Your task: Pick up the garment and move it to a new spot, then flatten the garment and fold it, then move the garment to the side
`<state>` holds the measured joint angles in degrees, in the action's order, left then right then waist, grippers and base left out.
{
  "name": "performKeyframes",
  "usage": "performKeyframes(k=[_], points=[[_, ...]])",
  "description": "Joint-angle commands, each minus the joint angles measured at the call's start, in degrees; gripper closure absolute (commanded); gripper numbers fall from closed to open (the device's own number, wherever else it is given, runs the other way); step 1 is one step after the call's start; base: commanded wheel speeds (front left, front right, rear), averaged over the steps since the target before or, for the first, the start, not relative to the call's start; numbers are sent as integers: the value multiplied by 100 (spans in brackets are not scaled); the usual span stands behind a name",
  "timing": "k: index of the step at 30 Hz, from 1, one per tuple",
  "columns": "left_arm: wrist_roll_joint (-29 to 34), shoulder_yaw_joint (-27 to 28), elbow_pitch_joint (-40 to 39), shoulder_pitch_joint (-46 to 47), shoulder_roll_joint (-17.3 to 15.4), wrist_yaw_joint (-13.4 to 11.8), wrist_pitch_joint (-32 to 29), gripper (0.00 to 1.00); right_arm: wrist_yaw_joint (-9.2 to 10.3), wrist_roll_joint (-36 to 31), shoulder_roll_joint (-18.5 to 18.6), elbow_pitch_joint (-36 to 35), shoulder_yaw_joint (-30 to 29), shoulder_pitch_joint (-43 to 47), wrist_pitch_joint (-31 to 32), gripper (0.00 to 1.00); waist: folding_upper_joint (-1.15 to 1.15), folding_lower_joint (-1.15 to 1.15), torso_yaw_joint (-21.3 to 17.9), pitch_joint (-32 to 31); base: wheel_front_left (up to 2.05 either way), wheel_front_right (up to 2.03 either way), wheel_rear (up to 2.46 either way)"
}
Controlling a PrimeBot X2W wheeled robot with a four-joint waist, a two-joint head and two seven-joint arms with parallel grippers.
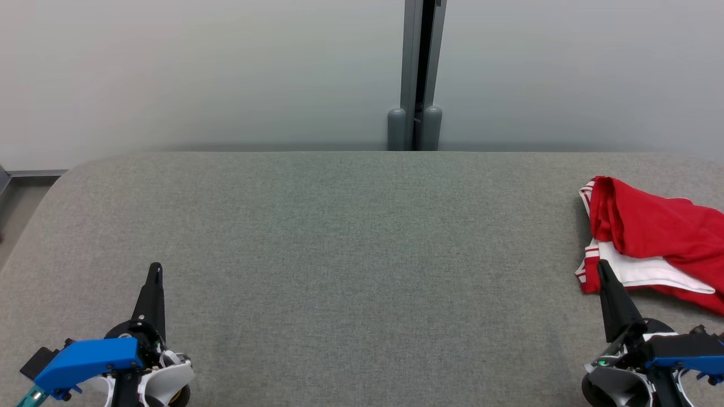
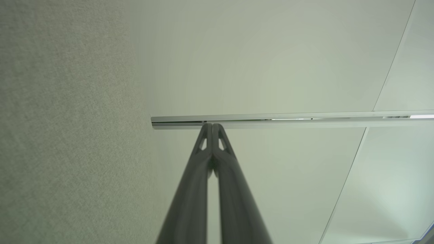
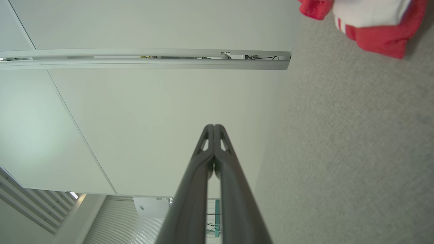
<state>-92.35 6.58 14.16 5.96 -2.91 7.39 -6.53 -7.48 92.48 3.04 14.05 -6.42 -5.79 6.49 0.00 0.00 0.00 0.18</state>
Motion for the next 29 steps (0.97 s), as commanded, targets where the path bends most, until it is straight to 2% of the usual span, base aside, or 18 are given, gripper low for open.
performKeyframes(k=[1, 29], points=[[-13, 8, -23, 65, 11, 31, -20, 100, -2, 0, -9, -17, -16, -76, 13, 100, 0, 0, 0, 0, 0, 0, 0], [-13, 7, -23, 65, 11, 31, -19, 100, -2, -8, -12, -16, -21, -77, 20, 100, 0, 0, 0, 0, 0, 0, 0]])
